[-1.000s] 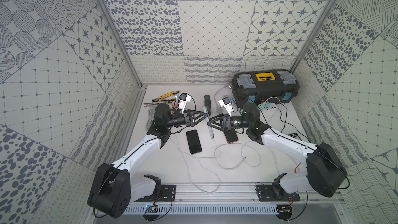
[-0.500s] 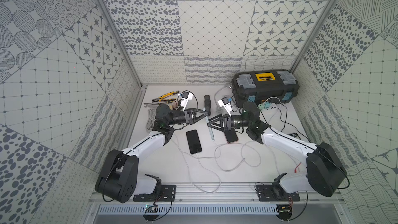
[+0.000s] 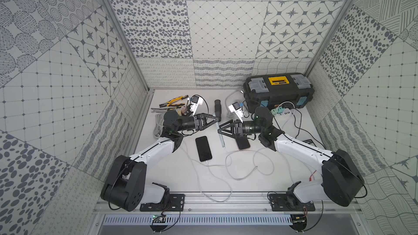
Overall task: Unplug the charging cable from the phone
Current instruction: Pick up the phone at the center of the board.
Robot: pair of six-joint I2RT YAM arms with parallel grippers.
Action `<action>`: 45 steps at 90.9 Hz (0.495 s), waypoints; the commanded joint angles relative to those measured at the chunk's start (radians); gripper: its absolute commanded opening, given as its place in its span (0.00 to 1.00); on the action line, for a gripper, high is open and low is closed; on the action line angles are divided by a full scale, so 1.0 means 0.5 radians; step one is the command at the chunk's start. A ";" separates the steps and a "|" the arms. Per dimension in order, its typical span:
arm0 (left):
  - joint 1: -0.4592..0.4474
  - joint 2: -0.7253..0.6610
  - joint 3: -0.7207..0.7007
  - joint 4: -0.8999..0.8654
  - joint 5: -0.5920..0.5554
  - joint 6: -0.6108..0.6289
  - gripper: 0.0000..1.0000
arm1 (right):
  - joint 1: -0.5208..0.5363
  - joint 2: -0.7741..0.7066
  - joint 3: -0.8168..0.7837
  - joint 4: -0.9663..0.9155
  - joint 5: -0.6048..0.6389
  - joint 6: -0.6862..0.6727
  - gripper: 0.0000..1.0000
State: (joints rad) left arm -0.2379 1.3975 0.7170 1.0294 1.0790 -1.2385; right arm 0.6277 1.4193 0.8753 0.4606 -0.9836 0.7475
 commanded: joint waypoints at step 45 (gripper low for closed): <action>-0.015 -0.004 0.126 0.151 0.072 0.007 0.00 | 0.006 -0.142 -0.075 0.137 -0.100 -0.093 0.87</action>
State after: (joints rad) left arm -0.2386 1.3964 0.7372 1.0290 1.1015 -1.2377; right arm 0.6273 1.3895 0.8623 0.4744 -0.9947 0.7238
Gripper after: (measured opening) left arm 0.806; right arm 0.872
